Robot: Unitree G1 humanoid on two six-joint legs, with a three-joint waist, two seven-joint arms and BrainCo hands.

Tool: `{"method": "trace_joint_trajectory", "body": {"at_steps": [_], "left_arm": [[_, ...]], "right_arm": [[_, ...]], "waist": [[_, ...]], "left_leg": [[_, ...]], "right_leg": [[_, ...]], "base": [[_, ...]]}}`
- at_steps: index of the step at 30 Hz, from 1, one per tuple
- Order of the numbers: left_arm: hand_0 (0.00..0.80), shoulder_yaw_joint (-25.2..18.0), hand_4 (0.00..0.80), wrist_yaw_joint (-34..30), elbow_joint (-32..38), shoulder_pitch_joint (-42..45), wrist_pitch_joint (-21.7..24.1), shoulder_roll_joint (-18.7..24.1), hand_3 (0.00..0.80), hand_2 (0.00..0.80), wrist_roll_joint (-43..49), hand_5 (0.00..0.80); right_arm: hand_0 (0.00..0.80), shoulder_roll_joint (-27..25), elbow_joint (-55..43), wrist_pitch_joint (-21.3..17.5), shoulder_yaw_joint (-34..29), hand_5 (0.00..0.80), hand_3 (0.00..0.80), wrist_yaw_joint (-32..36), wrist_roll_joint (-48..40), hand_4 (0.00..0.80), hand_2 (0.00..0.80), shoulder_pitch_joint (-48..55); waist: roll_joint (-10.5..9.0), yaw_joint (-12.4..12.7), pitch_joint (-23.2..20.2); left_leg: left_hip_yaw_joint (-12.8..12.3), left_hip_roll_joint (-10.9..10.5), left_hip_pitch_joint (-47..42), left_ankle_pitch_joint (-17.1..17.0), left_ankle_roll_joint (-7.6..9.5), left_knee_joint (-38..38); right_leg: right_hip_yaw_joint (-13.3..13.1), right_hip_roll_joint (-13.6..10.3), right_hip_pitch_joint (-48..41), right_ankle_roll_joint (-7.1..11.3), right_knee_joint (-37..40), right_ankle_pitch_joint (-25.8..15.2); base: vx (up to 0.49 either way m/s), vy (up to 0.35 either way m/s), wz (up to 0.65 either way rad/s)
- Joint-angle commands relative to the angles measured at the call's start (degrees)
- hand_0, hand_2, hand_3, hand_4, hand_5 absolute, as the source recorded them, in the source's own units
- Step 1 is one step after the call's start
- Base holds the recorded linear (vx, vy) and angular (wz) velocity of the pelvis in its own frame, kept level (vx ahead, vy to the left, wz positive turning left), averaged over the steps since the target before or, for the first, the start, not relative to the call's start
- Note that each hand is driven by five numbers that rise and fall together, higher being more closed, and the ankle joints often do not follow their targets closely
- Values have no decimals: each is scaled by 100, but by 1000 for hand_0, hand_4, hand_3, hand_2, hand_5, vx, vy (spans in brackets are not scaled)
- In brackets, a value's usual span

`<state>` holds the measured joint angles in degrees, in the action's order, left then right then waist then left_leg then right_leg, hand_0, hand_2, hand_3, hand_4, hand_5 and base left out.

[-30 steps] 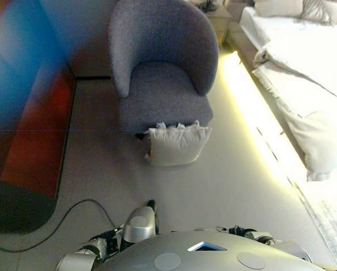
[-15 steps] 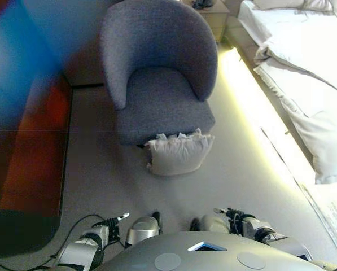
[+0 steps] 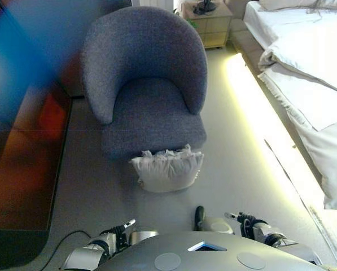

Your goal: Pick up the cushion and take it to the sofa

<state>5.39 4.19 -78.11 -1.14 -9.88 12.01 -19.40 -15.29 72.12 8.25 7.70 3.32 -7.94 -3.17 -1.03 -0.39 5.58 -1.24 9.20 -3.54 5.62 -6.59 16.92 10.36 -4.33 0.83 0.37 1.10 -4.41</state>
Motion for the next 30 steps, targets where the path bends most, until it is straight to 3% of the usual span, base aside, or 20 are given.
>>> {"method": "trace_joint_trajectory", "body": {"at_steps": [1, 4, 8, 9, 11, 13, 16, 18, 21, 24, 26, 30], "left_arm": [[0, 55, 0, 277, 67, -123, 200, 43, 0, 0, -228, 0], [0, 161, 0, 398, 135, -177, 352, 48, 0, 0, -420, 0], [0, 267, 0, 333, 250, -310, 456, 5, 0, 0, -199, 0], [0, 288, 0, 340, 258, -305, 481, -25, 0, 0, -184, 0], [0, 278, 0, 349, 271, -311, 520, -43, 0, 0, -133, 0], [0, 291, 0, 415, 274, -353, 516, -37, 0, 0, -87, 0], [0, 433, 0, 620, 282, -503, 438, 46, 0, 0, 86, 0], [0, 536, 0, 888, 395, -613, 376, 186, 0, 0, -119, 0], [0, 610, 0, 1129, 569, -995, 460, 327, 0, 0, -400, 0], [0, 778, 0, 1199, 622, -1277, 756, 318, 0, 0, -424, 0], [0, 907, 0, 1365, 714, -1444, 909, 322, 0, 0, -618, 0], [0, 1087, 0, 1626, 908, -1819, 1130, 397, 0, 0, -587, 0]], "right_arm": [[0, -117, 164, 129, 269, 0, 0, -97, -95, 0, 0, -125], [0, -222, 250, 174, 237, 0, 0, -127, -169, 0, 0, -297], [0, -265, 282, 143, 292, 0, 0, -243, -378, 0, 0, -329], [0, -277, 276, 117, 292, 0, 0, -274, -414, 0, 0, -348], [0, -286, 252, 88, 299, 0, 0, -343, -485, 0, 0, -426], [0, -249, 185, 88, 307, 0, 0, -453, -547, 0, 0, -512], [0, -183, 89, -9, 198, 0, 0, -690, -845, 0, 0, -530], [0, -155, 18, 15, 129, 0, 0, -602, -813, 0, 0, -472], [0, -101, 7, -244, 312, 0, 0, -587, -566, 0, 0, -567], [0, -148, -35, -294, 398, 0, 0, -814, -710, 0, 0, -847], [0, -226, -53, -409, 512, 0, 0, -996, -557, 0, 0, -1089], [0, -341, -151, -566, 715, 0, 0, -1569, -553, 0, 0, -1564]], "waist": [[-133, 75, 175], [43, 94, 270], [323, 180, 462], [365, 192, 498], [425, 178, 533], [465, 131, 533], [488, 42, 621], [397, -21, 685], [327, -12, 799], [330, -30, 1016], [349, -53, 1175], [340, -74, 1417]], "left_leg": [[-313, -28, 654, 42, 380, 1055], [-443, -49, 533, -188, 257, -280], [-342, 404, 869, -1423, -149, -1734], [-319, 509, 903, -1535, -178, -1932], [-365, 659, 887, -1485, -172, -1917], [-521, 732, 827, -1202, -149, -1769], [-626, 814, 993, -994, -283, -1211], [-678, 791, 1197, -764, -276, -719], [-794, 759, 1235, -637, -204, -798], [-629, 883, 1766, -609, -314, -453], [-481, 1027, 2202, -624, -410, -163], [-286, 1120, 2766, -685, -487, 11]], "right_leg": [[-24, -615, 275, 261, -416, 399], [115, -636, 99, 353, -325, 518], [150, -541, -278, 361, -187, 745], [137, -551, -394, 351, -187, 841], [137, -629, -442, 353, -320, 1024], [188, -839, -267, 441, -674, 1149], [182, -1181, 31, 628, -1323, 1337], [-8, -1376, -55, 875, -1227, 1182], [-24, -1633, 52, 1117, -858, 750], [-178, -1712, 414, 1148, -750, 545], [-289, -1695, 743, 1161, -848, 564], [-389, -1679, 1341, 1199, -1063, 602]], "base": [[126, -4, 12], [137, 147, 18], [171, 215, 37], [227, 242, 38], [214, 298, 30], [149, 391, -7], [139, 318, -46], [148, 97, -25], [-7, 31, -8], [-80, -10, -10], [-56, -31, -5], [-47, -56, -7]]}}
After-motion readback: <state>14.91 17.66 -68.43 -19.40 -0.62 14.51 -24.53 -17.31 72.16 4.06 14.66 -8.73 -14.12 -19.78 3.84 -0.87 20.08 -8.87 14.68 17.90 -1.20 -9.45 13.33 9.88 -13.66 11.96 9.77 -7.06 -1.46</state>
